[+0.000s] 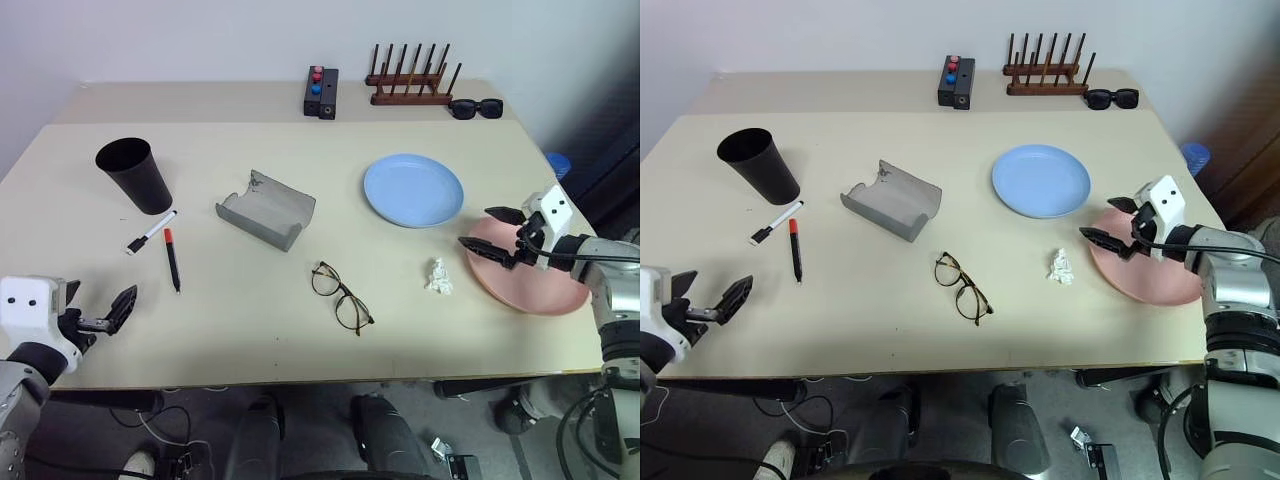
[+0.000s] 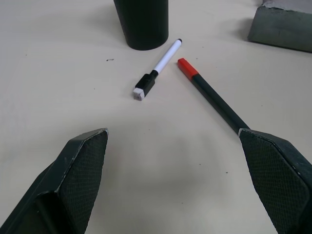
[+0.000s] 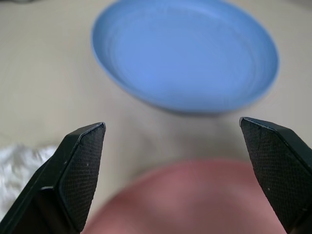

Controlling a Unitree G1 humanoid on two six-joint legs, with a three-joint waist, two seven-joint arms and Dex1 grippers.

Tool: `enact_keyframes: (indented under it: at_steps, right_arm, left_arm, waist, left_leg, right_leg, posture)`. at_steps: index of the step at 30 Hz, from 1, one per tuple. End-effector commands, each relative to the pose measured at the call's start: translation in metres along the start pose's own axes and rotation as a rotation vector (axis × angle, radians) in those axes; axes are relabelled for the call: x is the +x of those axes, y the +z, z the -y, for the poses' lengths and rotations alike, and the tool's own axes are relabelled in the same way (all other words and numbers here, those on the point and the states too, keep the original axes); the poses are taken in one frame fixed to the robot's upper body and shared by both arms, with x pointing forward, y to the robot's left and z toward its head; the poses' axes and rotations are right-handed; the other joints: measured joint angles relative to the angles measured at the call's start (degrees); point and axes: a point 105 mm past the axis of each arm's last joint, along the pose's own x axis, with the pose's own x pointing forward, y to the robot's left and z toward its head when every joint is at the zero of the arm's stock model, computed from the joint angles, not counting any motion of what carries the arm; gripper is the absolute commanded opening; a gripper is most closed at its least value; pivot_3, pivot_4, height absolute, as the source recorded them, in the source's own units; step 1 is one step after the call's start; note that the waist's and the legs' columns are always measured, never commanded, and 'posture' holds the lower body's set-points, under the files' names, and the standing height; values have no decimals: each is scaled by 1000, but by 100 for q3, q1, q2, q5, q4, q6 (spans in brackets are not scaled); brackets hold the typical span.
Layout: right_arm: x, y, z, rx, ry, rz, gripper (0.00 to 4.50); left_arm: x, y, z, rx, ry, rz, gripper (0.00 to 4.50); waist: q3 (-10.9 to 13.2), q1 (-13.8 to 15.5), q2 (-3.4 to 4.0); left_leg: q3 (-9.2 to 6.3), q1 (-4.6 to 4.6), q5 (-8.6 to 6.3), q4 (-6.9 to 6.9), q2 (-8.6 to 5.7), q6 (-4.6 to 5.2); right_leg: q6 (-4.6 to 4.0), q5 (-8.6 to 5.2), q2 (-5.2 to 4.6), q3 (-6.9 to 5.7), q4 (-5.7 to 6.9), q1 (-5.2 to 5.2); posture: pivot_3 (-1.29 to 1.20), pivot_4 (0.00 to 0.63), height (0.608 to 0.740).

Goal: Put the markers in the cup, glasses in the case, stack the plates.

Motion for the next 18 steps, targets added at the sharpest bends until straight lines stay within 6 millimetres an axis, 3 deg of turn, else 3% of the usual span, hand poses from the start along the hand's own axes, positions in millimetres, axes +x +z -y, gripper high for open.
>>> enact_keyframes:
  at_steps: [1,13,18]
  right_arm:
    - [5,16,-6,-9,-2,58,4500]
    - [22,40,-22,-30,11,108,4500]
    - [37,62,-56,-92,119,163,4500]
  left_arm:
    - [0,6,1,15,-6,23,4418]
    - [6,5,4,20,-7,1,4418]
    - [23,18,7,-7,14,2,4418]
  waist:
    - [0,1,0]
    - [0,7,0]
    - [0,9,0]
  left_leg:
    - [0,0,0,0,0,0]
    - [-2,0,-1,5,0,1]
    - [-4,1,0,7,0,1]
  right_leg:
    - [0,0,0,0,0,0]
    - [0,0,0,0,0,4]
    - [1,1,1,-1,3,7]
  posture:
    - [0,150,740]
    - [0,150,740]
    - [0,150,740]
